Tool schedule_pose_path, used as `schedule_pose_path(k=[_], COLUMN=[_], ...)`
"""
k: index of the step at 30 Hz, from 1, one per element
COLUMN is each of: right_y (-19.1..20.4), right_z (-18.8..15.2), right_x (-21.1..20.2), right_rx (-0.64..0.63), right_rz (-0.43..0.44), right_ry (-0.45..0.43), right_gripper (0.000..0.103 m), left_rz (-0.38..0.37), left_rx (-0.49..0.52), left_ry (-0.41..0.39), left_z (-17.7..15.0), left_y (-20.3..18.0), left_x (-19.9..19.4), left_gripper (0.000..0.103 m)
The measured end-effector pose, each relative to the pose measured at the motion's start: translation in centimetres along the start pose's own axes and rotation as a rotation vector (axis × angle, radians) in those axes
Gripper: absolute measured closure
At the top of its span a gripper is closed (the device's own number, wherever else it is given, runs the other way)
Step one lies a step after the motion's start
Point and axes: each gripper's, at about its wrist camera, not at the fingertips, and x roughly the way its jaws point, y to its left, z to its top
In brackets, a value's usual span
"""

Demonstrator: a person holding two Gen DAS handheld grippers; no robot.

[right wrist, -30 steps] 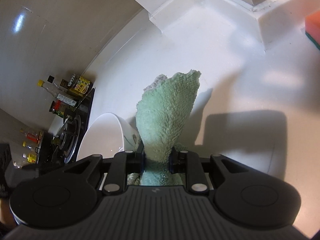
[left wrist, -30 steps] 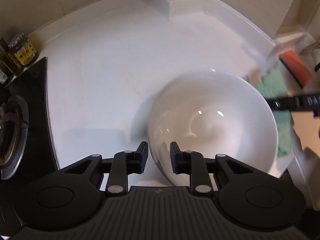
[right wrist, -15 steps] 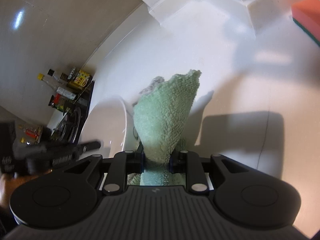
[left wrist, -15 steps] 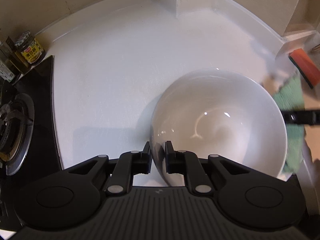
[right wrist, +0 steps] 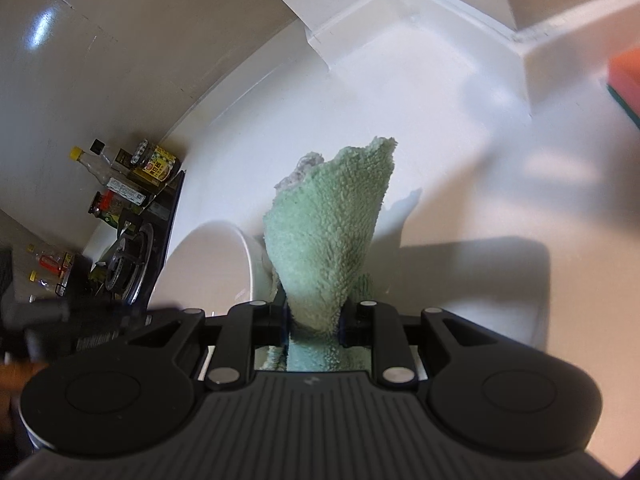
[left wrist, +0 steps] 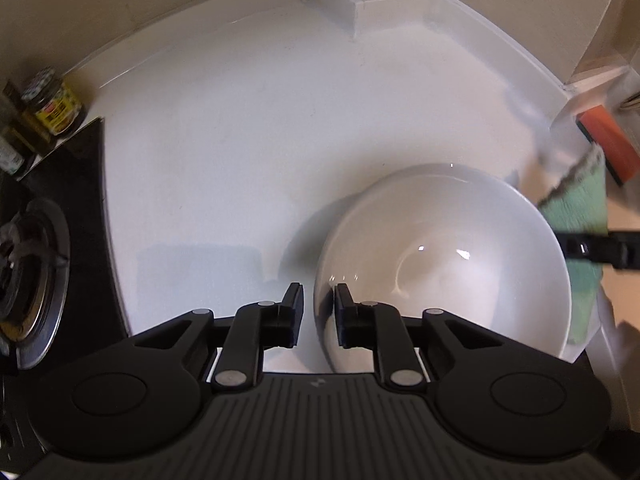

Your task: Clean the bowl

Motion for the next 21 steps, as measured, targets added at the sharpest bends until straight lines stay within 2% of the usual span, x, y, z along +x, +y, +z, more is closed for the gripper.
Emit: schedule_pose_path(k=[5, 14, 17, 21], right_y=[-0.5, 0.3, 0.8, 0.7], right_z=[-1.0, 2.9, 3.2, 1.9], right_x=[-0.3, 1.9, 2.2, 1.2], right_rx=[0.030, -0.023, -0.051, -0.045], right_rz=[0.017, -0.008, -0.003, 0.009], right_ry=[0.020, -0.014, -0.019, -0.025], right_gripper=[0.084, 0.084, 0.084, 0.084], left_rz=[0.014, 0.012, 0.001, 0.009], left_rx=[0.007, -0.049, -0.085, -0.098], left_ry=[-0.008, -0.009, 0.002, -0.008], left_z=[-0.5, -3.4, -3.3, -2.3], left_y=[0.0, 0.0, 0.9, 1.7], left_x=[0.0, -1.2, -1.4, -1.5], left_gripper=[0.093, 0.091, 0.090, 0.089])
